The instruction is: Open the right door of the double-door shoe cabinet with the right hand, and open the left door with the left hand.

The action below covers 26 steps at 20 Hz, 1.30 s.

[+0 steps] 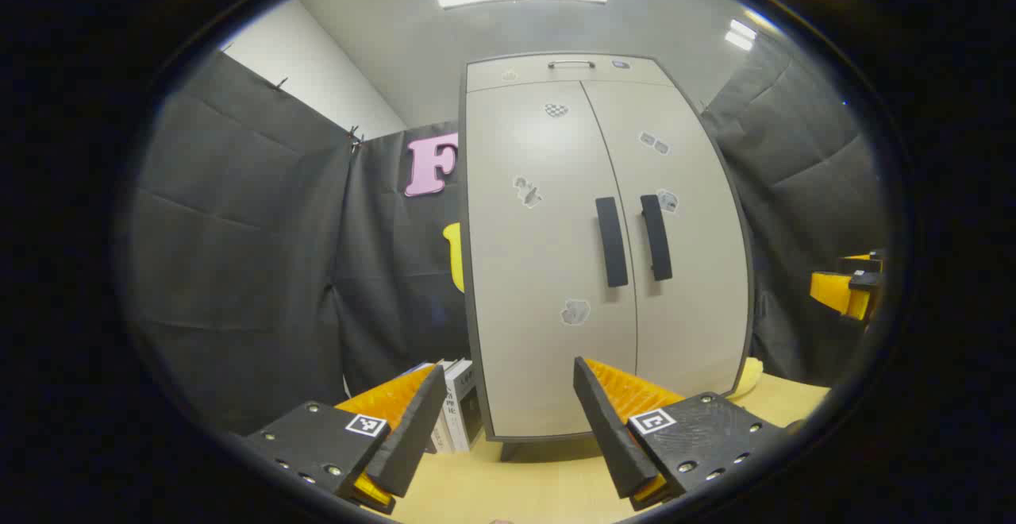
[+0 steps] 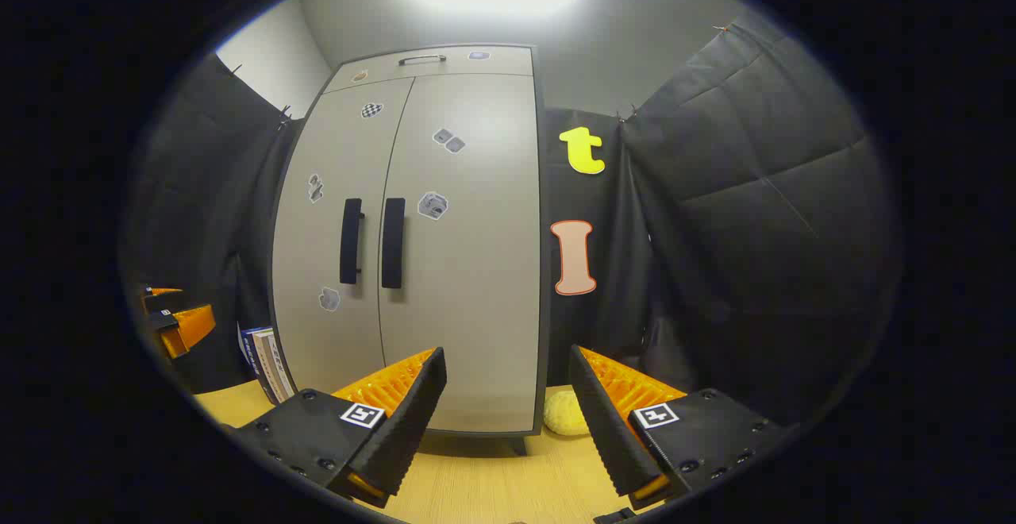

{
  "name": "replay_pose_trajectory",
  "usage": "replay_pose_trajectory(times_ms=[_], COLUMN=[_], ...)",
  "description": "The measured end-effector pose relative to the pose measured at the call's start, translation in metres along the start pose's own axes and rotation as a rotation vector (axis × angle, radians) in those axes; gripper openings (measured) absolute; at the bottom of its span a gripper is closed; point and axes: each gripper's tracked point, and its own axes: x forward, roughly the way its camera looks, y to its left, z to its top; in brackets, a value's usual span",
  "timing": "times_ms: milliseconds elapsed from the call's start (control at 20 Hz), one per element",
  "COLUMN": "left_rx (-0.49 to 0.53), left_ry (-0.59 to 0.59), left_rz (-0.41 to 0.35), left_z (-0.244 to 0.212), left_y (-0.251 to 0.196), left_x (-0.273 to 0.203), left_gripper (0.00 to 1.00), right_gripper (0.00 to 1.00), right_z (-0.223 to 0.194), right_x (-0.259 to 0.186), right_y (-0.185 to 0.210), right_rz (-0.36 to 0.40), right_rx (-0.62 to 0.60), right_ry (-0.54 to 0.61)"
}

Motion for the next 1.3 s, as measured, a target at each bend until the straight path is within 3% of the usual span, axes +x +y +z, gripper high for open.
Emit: replay_pose_trajectory(times_ms=[1000,1300], left_rx=[0.030,0.047], left_ry=[-0.002,-0.015], left_rz=[0.021,0.065], left_z=[0.000,0.002], left_y=[0.019,0.041], left_x=[-0.014,-0.020], left_gripper=[0.95,0.95], right_gripper=[0.98,0.98], right_z=[-0.002,0.026], right_x=[0.006,0.039], right_y=[0.008,0.035], right_rz=[0.055,0.103], right_rx=[-0.014,-0.034], right_ry=[0.004,-0.030])
